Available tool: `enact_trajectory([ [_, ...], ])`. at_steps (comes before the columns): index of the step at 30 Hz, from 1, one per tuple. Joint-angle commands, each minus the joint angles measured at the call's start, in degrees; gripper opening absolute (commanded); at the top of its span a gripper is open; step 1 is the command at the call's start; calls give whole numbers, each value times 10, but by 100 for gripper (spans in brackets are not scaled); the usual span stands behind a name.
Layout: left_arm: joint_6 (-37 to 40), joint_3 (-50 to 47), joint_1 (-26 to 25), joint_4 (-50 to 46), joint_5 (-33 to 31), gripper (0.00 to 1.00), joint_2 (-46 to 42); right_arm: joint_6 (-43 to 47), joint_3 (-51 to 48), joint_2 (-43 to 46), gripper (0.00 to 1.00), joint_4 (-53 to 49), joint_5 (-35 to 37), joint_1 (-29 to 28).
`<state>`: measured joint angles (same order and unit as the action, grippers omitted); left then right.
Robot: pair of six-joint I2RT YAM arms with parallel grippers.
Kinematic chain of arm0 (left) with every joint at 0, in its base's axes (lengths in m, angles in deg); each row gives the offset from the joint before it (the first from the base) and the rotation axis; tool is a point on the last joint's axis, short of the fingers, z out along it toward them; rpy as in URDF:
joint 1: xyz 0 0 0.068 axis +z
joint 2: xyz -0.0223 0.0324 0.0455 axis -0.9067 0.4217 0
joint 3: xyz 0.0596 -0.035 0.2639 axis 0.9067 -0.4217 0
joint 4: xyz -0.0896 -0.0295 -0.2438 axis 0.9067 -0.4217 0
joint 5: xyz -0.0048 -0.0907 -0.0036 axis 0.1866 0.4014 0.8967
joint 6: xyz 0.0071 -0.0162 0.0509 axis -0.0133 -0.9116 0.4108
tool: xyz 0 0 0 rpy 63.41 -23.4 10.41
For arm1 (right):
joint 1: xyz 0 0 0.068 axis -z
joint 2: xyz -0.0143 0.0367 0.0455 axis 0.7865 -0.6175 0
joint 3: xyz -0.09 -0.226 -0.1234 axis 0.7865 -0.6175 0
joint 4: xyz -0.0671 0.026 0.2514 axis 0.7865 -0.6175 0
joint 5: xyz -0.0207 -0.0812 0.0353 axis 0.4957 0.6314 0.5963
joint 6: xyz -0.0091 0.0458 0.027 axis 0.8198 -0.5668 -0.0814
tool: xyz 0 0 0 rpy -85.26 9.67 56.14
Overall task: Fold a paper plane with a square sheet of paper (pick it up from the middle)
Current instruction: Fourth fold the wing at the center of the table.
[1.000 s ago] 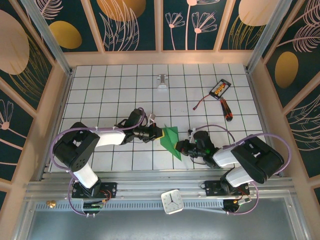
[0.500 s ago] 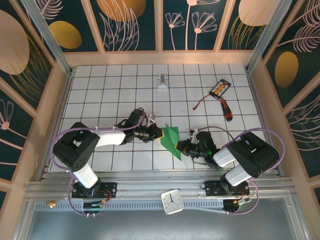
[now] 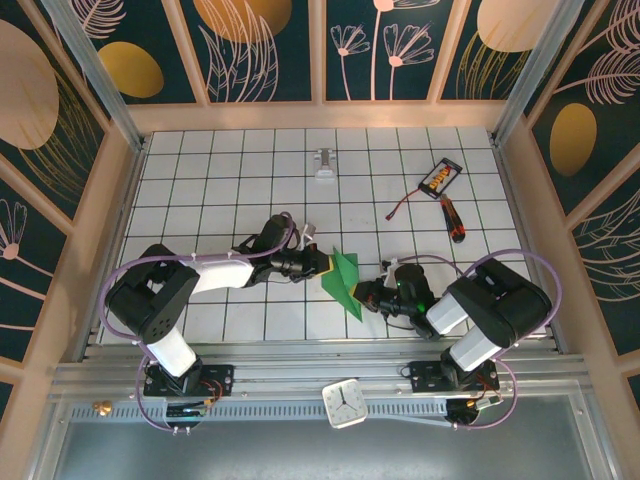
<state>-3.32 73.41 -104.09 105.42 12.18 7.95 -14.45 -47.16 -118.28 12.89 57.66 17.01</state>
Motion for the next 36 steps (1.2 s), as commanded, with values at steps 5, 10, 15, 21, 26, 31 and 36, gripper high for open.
enact_trajectory([
  [5,6,14,-6,-7,-3,4,10,-10,-16,-18,0,-57,16,4],
  [10,6,26,-15,-5,-1,3,14,-10,-12,-17,0,-77,20,4],
  [15,11,45,-32,-6,7,3,48,-12,-11,-22,0,-79,21,4],
  [21,22,72,-37,-8,10,3,84,-13,-9,-23,0,-86,24,4],
  [26,32,100,-36,-15,11,3,106,-12,-3,-34,0,-89,20,4],
  [31,31,109,-37,-12,15,3,124,-11,0,-34,0,-96,21,4],
  [36,42,116,-36,-25,10,3,135,-11,1,-37,0,-96,21,5],
])
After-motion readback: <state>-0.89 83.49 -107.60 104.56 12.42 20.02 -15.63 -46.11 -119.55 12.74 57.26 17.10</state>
